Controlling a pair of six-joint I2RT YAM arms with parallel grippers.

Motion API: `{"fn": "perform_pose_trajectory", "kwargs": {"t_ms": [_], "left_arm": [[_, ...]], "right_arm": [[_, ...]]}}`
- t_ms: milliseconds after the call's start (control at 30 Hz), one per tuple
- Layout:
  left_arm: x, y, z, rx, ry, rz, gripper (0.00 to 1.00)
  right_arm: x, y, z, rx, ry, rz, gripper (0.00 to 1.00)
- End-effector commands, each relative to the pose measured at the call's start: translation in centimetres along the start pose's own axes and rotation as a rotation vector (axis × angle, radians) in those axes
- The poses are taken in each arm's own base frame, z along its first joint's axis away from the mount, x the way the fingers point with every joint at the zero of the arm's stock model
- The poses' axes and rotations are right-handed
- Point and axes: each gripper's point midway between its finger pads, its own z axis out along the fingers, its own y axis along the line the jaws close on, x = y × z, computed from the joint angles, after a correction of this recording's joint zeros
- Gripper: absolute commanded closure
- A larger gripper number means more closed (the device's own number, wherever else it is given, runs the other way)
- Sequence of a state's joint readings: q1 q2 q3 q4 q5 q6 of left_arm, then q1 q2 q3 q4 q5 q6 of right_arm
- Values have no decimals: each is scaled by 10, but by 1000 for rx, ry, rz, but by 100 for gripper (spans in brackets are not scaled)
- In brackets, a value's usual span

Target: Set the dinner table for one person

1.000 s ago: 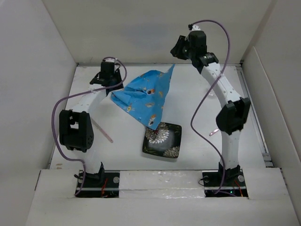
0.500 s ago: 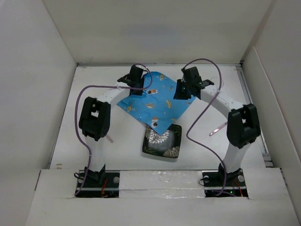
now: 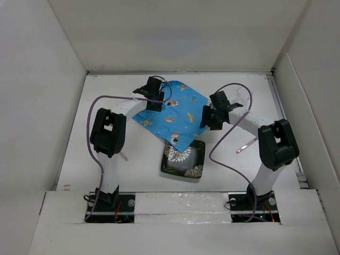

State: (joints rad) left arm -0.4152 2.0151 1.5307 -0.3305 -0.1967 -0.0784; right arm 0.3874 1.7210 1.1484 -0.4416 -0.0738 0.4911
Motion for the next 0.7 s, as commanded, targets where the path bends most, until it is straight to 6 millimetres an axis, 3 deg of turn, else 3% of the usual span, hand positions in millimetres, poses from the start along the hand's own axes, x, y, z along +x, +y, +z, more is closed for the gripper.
{"fn": "perform_pose_trajectory", "kwargs": {"t_ms": [0,267,300,433,467,533,567,633,667], "left_arm": [[-14,-4,4,19,-15,23,42],[-11,-20,21,17,1,71,43],[-17,-29,20,40,-25,71,42],[-32,-39,19,33,-89,61,41],[-39,-38,20,25,-105,61,40],[-34,-42,31,4,-88,81,40],[-41,-43,32,2,-98,81,40],[-33,-39,45,-38,-71,89,43],[-38,-38,47,-52,-81,86,56]], "right_arm": [[-24,1,10,28,-38,1,38],[-20,-3,35,54,5,21,45],[-20,-4,39,61,10,23,48],[-28,-1,43,59,-2,25,71],[-32,0,42,59,-15,25,82],[-37,3,43,53,-31,24,92],[-41,5,42,45,-42,23,100],[-50,10,39,31,-70,22,100],[-55,13,38,24,-84,18,100]]}}
